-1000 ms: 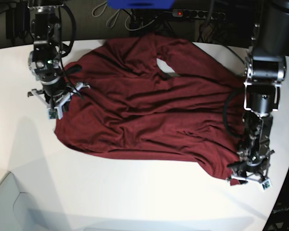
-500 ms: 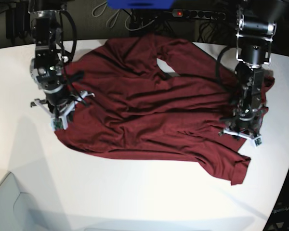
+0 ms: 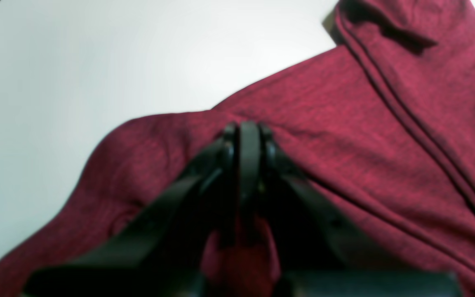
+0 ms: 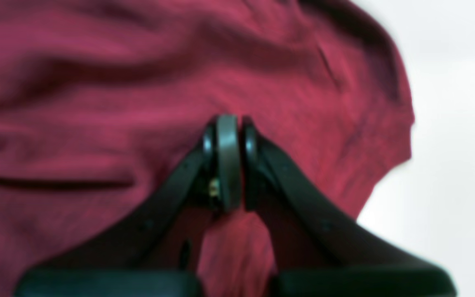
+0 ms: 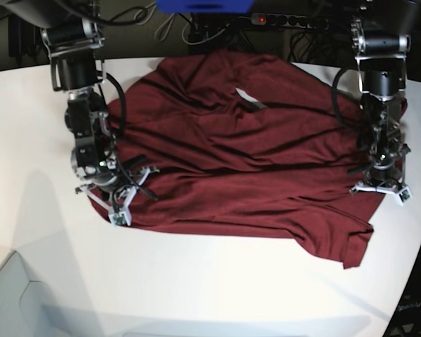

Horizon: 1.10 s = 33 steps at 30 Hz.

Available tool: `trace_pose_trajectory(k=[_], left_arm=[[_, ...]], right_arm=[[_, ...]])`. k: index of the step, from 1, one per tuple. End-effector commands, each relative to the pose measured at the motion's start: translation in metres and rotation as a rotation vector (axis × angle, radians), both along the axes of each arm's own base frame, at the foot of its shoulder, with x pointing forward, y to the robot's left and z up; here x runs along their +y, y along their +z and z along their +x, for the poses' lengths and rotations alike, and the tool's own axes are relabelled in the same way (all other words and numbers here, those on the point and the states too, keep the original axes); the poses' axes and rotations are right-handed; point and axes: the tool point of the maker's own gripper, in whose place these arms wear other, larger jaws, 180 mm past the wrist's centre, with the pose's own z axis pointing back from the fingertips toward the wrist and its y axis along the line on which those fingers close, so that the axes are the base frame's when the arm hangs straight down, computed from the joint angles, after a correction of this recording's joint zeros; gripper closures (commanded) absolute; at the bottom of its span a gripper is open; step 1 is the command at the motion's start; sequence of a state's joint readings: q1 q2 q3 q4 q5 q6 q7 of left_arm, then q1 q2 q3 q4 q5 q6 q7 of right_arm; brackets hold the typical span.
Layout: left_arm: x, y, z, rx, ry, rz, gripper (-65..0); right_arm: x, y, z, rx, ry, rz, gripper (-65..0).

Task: Layout the t-shirt on the table in an organized manner, then fold the t-shirt properly
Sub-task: 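Drag the shirt with both grippers to stretch it across the table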

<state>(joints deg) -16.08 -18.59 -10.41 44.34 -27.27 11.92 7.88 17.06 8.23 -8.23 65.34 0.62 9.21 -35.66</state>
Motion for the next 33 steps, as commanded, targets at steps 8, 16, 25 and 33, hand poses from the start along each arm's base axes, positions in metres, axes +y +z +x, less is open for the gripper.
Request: trace_pose_trajectory(k=[8, 16, 25, 33], left_arm=[[-0.007, 0.012, 0.007, -0.006, -0.003, -0.035, -2.1], [-0.018, 0.056, 0.032, -0.128, -0.046, -0.014, -2.2], [-0.029, 0.088, 0.046, -0.215, -0.078, -0.002, -2.2], [-0.072, 0.080, 0.064, -0.230, -0.094, -0.092, -2.2]], right_arm=[[-0.056, -0.012, 0.030, 0.006, -0.139, 0.005, 0.0], [-0.098, 0.015, 0.051, -0.069, -0.261, 0.043, 0.0], [-0.070, 0.072, 0.059, -0.214, -0.213, 0.059, 0.0], [0.001, 0.068, 0.083, -0.181, -0.048, 0.057, 0.0]])
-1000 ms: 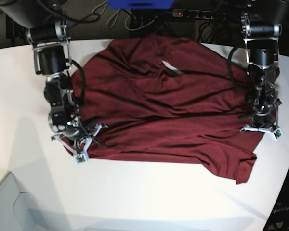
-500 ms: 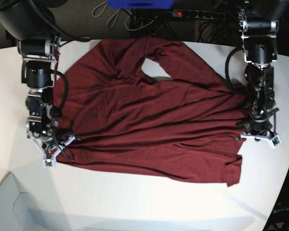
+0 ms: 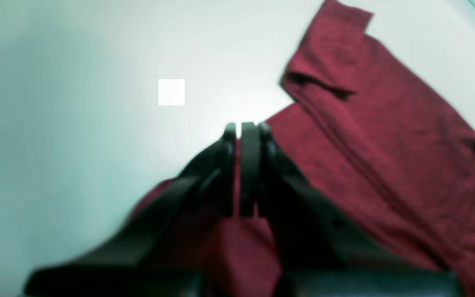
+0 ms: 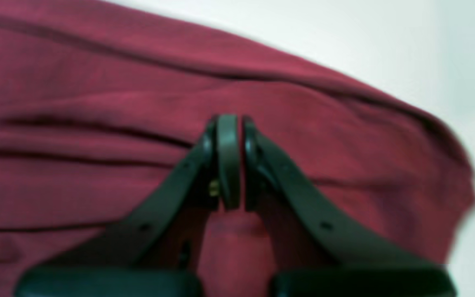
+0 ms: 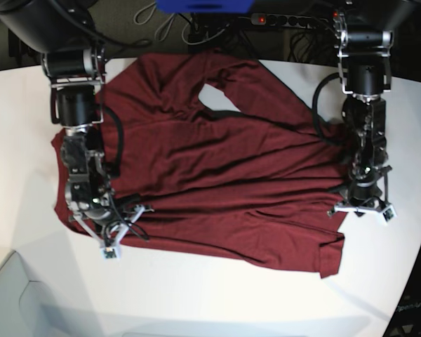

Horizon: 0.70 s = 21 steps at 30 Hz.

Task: Layout the t-shirt on the table in an organized manner, then fold the t-shirt properly
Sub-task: 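Drag the shirt with both grippers to stretch it across the table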

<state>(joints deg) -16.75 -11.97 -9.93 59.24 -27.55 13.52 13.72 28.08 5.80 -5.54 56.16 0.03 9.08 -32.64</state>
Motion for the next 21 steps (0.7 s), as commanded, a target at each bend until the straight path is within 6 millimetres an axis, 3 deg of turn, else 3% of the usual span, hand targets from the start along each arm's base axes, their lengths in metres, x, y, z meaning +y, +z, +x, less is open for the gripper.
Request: trace_pose_trajectory(k=[1, 3, 7, 11, 18, 21], left_arm=[[0.002, 0.019, 0.017, -0.054, 0.004, 0.008, -2.2], [0.003, 0.013, 0.023, -0.030, 0.014, -0.006, -2.2], [0.005, -0.028, 0.016, 0.086, 0.043, -0.039, -1.9], [0.011, -0.053, 0.006, 0.166, 0.063, -0.052, -1.9], [0.037, -0.052, -0.003, 0.181, 0.093, -0.020, -1.8], [0.044, -0.048, -0.003, 0.173, 0.100, -0.013, -1.8]], right_arm=[[0.009, 0.028, 0.025, -0.088, 0.026, 0.000, 0.0], [0.031, 0.024, 0.033, -0.091, 0.075, 0.001, 0.0], [0.045, 0.008, 0.040, -0.070, 0.102, 0.010, 0.0], [0.047, -0.004, 0.044, -0.070, 0.098, 0.028, 0.0], [0.047, -0.029, 0.038, -0.092, 0.092, 0.058, 0.0], [0.043, -0.029, 0.040, -0.136, 0.086, 0.062, 0.0]])
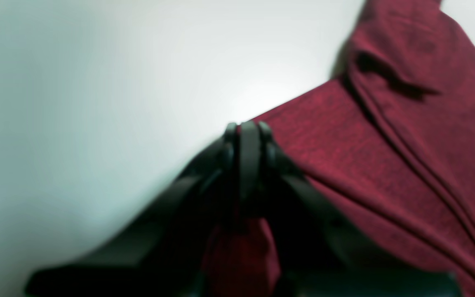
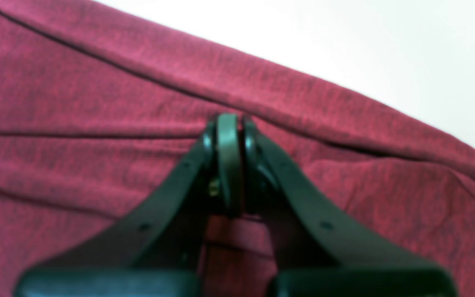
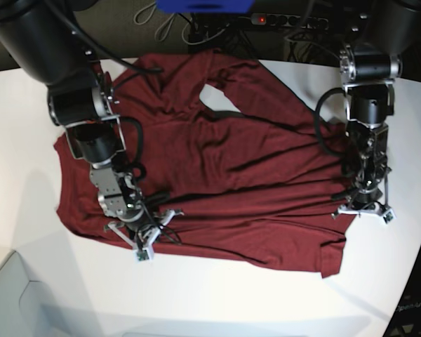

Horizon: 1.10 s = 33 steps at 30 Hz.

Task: Layout the t-shirt on the table in an organized manner, then fold the t-shirt properly
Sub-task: 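Drag the shirt with both grippers to stretch it across the table, then lift the shirt edges with both grippers and pull them apart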

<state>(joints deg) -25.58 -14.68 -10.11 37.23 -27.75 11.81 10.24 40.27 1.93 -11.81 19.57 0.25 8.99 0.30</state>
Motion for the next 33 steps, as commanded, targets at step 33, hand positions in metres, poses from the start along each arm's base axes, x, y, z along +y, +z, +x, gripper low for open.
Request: trace_pose_trajectory(k=[33], left_arm=[[-0.003, 0.030, 0.042, -0.076, 0.045, 0.008, -1.8]], right_arm=[[-0.028, 0.070, -0.101, -0.133, -0.137, -0.073, 0.0]])
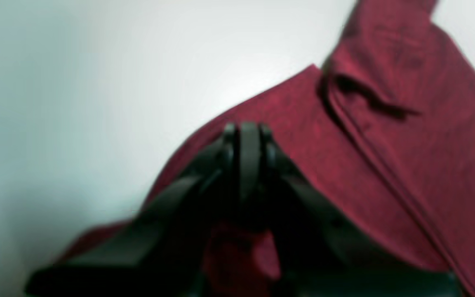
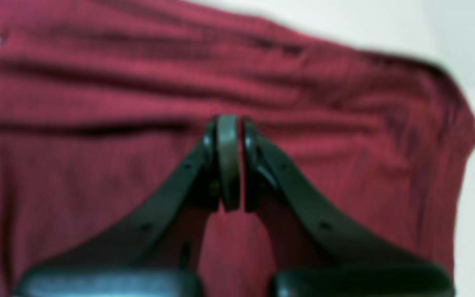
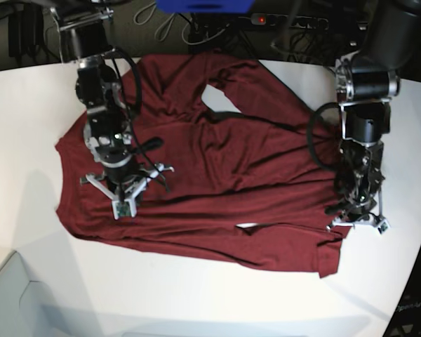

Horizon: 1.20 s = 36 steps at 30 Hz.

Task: Layout the t-shirt on the table in an organized manner, then fold the t-shirt properly
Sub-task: 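Lift the shirt edges with both grippers and pull them apart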

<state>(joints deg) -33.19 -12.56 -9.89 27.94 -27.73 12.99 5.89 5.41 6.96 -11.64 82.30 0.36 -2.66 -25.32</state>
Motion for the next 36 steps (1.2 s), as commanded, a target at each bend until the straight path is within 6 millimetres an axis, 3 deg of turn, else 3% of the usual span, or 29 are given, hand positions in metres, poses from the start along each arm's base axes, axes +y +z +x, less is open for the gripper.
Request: trace_pose_trajectory(k=[1, 4, 6, 9, 14, 20, 22, 24, 28, 32, 36], left_arm=[[0.012, 0.018, 0.012, -0.054, 0.022, 0.041, -1.8], [0.025, 0.017, 0.008, -0.072, 0.058, 0.092, -1.8], [0.045, 0.021, 0.003, -0.082, 0.088, 0.140, -1.8], [0.060, 0.032, 0.003, -0.094, 0.066, 0.232, -1.9], [0.065, 0.050, 0.014, -0.116, 0.013, 0.315, -1.9], [0.061, 0.062, 0.025, -0.144, 0.014, 0.305, -1.9], [0.056, 0.076, 0.034, -0.181, 0.001, 0.297, -1.9], [0.045, 0.075, 0.034, -0.170, -0.032, 0.262, -1.8], [0.019, 0.093, 0.032, -0.222, -0.092, 0.173, -1.8], [-0.011, 0.122, 0.010, -0.305, -0.146, 0.030, -2.2], [-0.034, 0.132, -0.035, -0.314, -0.214, -0.054, -2.2]], right_arm=[[-0.003, 0.018, 0.009, -0.065, -0.001, -0.005, 0.0], [-0.007, 0.007, -0.003, -0.034, -0.001, -0.017, 0.0], [-0.018, -0.005, -0.010, -0.003, -0.004, -0.044, 0.0], [-0.023, -0.020, -0.016, 0.038, -0.009, -0.056, 0.0], [-0.040, -0.047, -0.031, 0.116, -0.019, -0.092, 0.0], [-0.040, -0.056, -0.042, 0.141, -0.017, -0.094, 0.0], [-0.044, -0.049, -0.039, 0.122, -0.028, -0.096, 0.0], [-0.063, -0.031, -0.034, 0.075, -0.077, -0.090, 0.0], [-0.073, 0.008, -0.029, -0.034, -0.151, -0.040, 0.0], [-0.071, 0.034, -0.033, -0.101, -0.159, -0.024, 0.0], [-0.066, 0.038, -0.048, -0.108, -0.148, -0.024, 0.0]])
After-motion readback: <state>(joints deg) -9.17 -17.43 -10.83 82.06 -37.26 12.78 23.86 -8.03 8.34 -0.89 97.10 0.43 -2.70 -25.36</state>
